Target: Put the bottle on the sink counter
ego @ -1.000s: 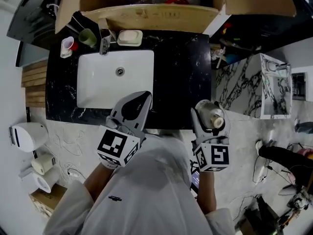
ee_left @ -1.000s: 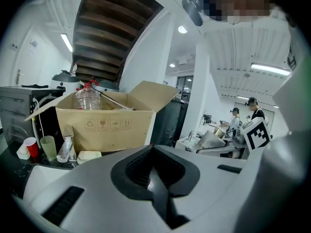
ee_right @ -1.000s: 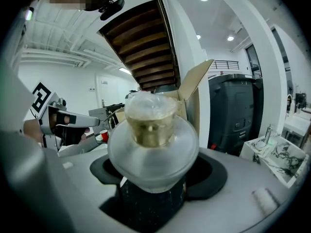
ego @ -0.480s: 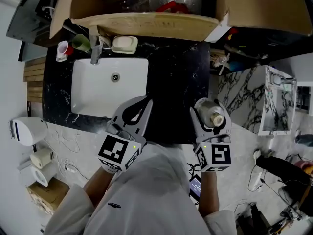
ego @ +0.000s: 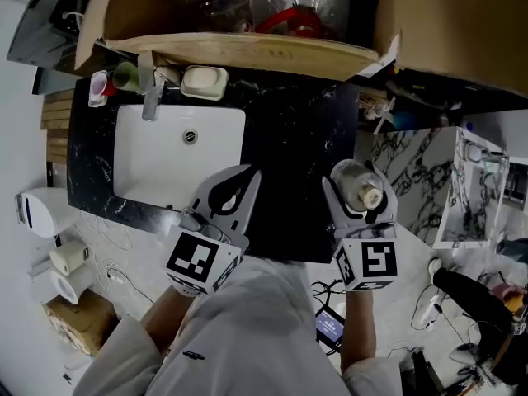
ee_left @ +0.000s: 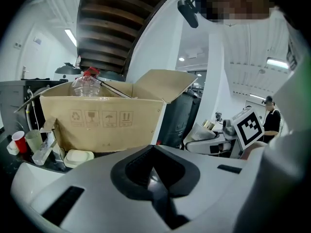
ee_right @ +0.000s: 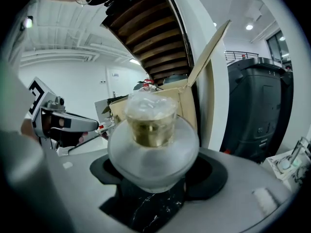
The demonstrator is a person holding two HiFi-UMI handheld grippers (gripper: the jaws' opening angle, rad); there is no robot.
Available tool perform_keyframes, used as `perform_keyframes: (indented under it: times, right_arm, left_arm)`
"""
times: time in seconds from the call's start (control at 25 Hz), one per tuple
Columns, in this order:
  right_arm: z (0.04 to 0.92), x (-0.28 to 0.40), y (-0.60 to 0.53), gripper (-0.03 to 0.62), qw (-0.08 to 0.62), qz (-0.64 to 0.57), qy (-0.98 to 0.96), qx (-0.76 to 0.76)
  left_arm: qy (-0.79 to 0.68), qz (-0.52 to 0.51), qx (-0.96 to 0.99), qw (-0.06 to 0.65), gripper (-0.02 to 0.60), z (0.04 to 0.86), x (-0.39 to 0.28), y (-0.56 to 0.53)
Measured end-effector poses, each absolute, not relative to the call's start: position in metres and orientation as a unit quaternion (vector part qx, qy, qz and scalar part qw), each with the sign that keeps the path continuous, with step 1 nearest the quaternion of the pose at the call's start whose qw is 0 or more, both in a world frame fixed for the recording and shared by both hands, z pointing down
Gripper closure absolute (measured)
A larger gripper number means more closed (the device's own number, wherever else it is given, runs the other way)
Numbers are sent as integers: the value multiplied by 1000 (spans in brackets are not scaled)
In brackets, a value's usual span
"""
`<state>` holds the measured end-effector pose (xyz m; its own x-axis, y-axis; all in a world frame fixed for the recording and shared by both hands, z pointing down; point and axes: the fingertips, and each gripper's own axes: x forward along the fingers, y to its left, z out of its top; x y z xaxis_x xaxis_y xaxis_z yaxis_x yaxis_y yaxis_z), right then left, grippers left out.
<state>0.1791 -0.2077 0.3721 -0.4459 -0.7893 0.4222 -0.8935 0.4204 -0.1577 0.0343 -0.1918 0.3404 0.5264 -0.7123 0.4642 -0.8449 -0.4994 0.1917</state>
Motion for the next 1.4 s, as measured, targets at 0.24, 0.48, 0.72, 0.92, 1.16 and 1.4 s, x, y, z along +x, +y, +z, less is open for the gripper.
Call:
perform_keyframes:
  times: [0.24,0.48,0.72,0.92,1.16,1.4]
  right_arm:
    - [389,184,-240,249,155,183,-836,493]
    - [410,184,-274,249,169,180,-841,481]
    - [433,184,-307,249,177,182,-842,476]
    - [459,180,-329,249,190,184,-844,466]
    - [491,178,-351,249,208,187,-846,453]
    - [520,176,-369,249,230,189,-849,437]
  left_arm:
    - [-460,171,847,207,575,354,42,-217]
    - [-460,177,844,212,575,370,46,-242]
    - [-462,185,837,229,575,389,52,-263]
    - [-466,189,828,248,575,410,56,-276]
    - [-466,195,823,259,575,434,62,-288]
    - [-469,198,819,265,575,454,61,-299]
